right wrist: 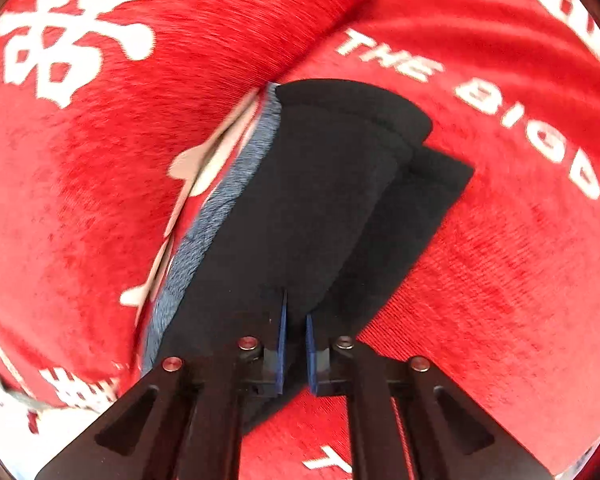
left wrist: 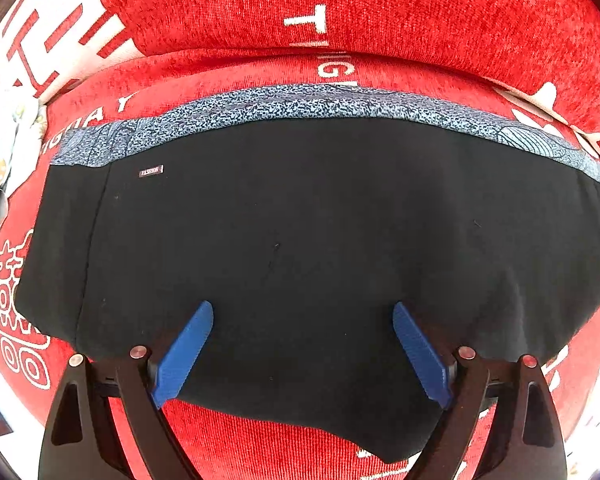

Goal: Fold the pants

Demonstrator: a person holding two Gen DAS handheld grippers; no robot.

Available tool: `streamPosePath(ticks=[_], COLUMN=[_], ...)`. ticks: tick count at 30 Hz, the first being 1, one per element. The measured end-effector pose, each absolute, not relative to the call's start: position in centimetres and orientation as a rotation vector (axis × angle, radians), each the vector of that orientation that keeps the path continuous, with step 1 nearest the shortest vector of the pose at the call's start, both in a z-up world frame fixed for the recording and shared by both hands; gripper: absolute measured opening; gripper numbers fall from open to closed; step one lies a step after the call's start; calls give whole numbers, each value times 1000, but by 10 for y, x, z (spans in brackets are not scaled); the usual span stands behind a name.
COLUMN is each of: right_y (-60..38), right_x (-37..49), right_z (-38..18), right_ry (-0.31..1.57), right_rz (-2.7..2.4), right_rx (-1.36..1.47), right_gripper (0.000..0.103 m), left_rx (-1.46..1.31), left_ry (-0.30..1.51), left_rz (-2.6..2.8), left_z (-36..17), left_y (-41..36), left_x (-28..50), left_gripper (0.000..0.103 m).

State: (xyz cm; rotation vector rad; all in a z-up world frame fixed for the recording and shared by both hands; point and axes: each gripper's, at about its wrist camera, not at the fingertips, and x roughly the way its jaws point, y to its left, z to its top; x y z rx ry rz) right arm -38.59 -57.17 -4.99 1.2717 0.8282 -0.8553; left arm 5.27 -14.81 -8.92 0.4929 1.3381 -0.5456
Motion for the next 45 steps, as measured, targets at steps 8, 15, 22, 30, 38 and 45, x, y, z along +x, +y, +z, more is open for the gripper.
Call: streamPosePath(ticks=[8,15,22,30,38,45], right_y=[-566,-534,-507,-554,-609,-536], right_x=[-400,-334,-197,-208,-300,-327], right_z=[-60,-14,-67,-91,-58,-32], right_ry=[877,984,1069,1011,921,1027], right_rz=[-883,-649,-364,-552,-874,-765], right_rx=[1251,1014,887,803,960,835], right_gripper=[16,20,20,4,11,18], left_rx=[516,508,427,422,464,571], left_ry=[1369,1265,1252,1220,1232,1177], left_rz=[-535,-702,-694,-627,-624,-849], left_z=[-89,-39,-78,-106,-88,-56], left_y=[-146,-196,-291,-297,-305,-309], left_x=[45,37,53,62,56,-32], left_gripper=[93,92,92,93,92,92])
